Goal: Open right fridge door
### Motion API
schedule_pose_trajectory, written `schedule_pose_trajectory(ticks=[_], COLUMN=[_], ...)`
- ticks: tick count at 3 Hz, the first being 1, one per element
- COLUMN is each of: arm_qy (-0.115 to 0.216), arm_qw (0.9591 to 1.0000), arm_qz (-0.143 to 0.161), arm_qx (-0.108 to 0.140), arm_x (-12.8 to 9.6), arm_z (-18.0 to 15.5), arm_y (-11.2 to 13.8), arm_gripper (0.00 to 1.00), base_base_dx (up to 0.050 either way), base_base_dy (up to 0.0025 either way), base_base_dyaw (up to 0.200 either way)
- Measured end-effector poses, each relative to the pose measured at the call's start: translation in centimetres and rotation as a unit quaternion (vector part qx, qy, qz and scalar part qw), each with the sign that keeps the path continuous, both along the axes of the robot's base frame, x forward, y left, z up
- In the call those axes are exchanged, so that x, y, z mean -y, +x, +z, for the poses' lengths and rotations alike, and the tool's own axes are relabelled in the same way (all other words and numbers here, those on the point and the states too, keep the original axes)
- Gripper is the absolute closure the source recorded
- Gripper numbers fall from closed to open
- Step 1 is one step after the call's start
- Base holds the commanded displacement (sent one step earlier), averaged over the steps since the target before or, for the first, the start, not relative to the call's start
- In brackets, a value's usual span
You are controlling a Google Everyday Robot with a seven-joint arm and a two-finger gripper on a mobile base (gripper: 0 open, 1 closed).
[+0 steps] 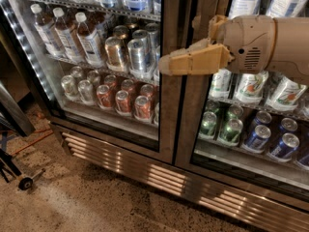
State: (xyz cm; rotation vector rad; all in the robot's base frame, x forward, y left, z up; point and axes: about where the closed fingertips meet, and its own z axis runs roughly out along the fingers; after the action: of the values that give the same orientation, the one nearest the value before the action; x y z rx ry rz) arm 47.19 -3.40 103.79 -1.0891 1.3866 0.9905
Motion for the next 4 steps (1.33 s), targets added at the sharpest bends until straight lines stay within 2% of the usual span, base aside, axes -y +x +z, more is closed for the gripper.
schedule_pose_trajectory(ticks=[3,4], arm_qy=[0.000,0.000], arm_qw=[1.0000,1.0000], arm_qz=[0.000,0.000], arm_qx=[0.000,0.000], arm_x=[-0.01,-0.01], arm_z=[0.00,0.00], arm_y=[0.00,0.00], arm_gripper=[0.89,1.00], base_base_dx=[0.000,-0.045], base_base_dy=[0.00000,0.00000], base_base_dyaw=[0.000,0.000])
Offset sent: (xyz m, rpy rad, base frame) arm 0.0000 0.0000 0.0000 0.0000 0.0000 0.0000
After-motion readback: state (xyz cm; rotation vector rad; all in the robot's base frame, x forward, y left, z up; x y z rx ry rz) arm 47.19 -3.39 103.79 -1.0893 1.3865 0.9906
